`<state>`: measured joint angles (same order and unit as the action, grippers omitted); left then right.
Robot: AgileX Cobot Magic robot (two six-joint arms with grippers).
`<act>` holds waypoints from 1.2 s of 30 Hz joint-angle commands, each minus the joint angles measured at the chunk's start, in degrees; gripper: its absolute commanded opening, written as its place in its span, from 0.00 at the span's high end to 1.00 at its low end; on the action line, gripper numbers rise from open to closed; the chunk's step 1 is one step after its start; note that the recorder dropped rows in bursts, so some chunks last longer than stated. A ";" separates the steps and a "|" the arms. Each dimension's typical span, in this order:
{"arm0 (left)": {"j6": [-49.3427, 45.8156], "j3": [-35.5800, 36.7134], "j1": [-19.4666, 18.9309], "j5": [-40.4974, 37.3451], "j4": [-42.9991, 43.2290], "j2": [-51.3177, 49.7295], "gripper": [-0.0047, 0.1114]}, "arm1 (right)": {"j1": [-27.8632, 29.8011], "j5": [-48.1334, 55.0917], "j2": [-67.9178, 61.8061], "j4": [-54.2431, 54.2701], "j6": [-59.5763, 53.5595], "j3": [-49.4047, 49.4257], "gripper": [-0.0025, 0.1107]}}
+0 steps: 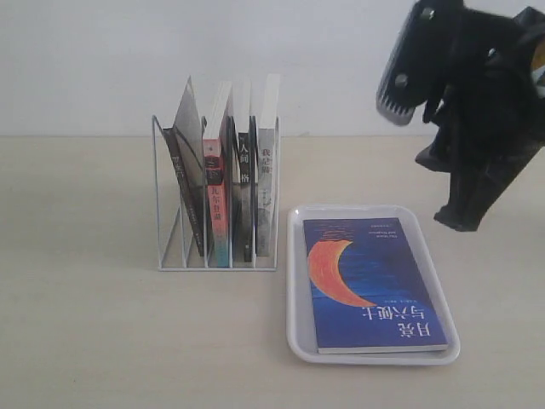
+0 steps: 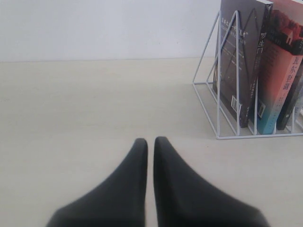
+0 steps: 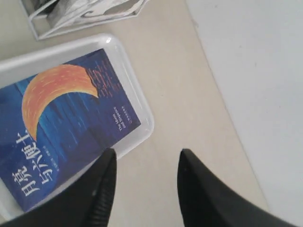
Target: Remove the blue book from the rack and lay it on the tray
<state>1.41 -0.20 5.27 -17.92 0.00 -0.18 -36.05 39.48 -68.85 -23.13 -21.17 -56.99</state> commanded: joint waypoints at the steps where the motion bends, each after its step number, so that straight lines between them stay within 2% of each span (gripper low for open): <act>1: 0.38 0.20 -0.13 0.20 0.00 0.18 0.92 | 0.06 -0.41 3.16 1.65 12.15 -0.25 0.62; 6: 0.38 0.20 -0.13 0.20 0.00 0.18 0.92 | 0.06 5.24 3.54 6.33 26.58 -0.25 0.62; 8: 0.38 0.20 -0.13 0.20 0.00 0.18 0.92 | 0.06 7.20 3.54 9.29 27.77 -0.25 0.63; 10: 0.38 0.20 -0.13 0.20 0.00 0.18 0.92 | 0.06 8.71 3.54 14.02 26.84 -0.13 0.73; 11: 0.38 0.20 -0.13 0.20 0.00 0.18 0.92 | 0.06 8.74 3.54 18.35 24.84 1.08 0.91; 12: 0.38 0.20 -0.13 0.20 0.00 0.18 0.92 | 0.06 8.59 3.54 20.68 23.87 1.89 0.98; 16: 0.38 0.20 -0.13 0.20 0.00 0.18 0.92 | 0.06 7.22 3.54 31.61 23.87 6.76 0.98; 19: 0.38 0.20 -0.13 0.20 0.00 0.18 0.92 | 0.06 7.61 3.54 35.63 23.77 9.04 0.98; 36: 0.38 0.20 -0.13 0.20 0.00 0.18 0.92 | 0.06 5.79 3.65 36.06 23.77 9.04 0.98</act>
<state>1.41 -0.20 5.27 -17.92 0.00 -0.18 -36.05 45.53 -65.56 12.66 3.02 -47.89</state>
